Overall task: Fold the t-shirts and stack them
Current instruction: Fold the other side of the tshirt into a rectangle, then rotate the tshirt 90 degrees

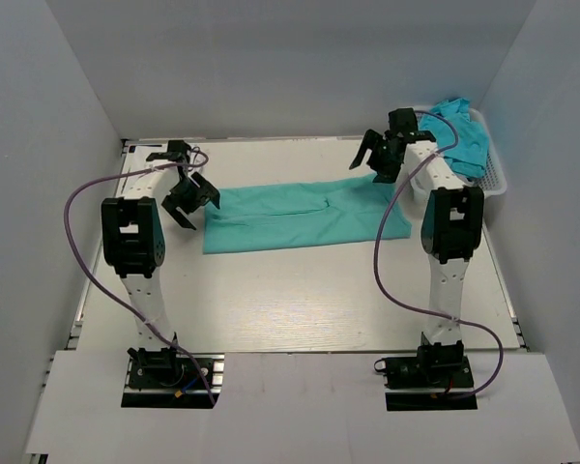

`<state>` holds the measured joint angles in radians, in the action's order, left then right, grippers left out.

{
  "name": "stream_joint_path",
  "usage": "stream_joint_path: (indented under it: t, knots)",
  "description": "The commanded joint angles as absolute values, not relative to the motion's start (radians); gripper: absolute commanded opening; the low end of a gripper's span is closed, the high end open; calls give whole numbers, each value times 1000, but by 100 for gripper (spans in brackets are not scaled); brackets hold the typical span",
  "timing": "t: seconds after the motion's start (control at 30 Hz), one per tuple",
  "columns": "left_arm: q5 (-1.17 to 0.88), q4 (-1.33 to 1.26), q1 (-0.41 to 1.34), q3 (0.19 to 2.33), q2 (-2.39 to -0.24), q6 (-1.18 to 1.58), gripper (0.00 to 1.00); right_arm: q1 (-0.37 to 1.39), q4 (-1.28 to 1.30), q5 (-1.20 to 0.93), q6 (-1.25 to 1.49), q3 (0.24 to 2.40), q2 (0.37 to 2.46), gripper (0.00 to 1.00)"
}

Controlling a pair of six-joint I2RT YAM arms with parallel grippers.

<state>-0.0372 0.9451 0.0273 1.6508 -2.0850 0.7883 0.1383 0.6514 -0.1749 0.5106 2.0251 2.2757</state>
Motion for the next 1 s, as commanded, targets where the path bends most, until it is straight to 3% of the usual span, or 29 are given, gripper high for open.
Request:
stream_joint_path:
  t: [0.0, 0.13, 0.37, 0.73, 0.97]
  knots:
    - [-18, 995, 21, 1697, -1994, 736, 100, 140, 591, -229, 479, 1978, 2155, 90]
    - [-18, 986, 35, 1677, -1931, 690, 100, 143, 534, -206, 443, 1707, 1996, 90]
    - [-426, 677, 95, 1548, -1894, 606, 100, 149, 451, -212, 451, 1398, 1842, 90]
    - [-250, 747, 149, 1599, -2120, 546, 100, 163, 440, -143, 442, 1388, 1940, 90]
    - [-464, 684, 271, 1119, -1887, 661, 100, 212, 422, -224, 443, 1603, 2201, 90]
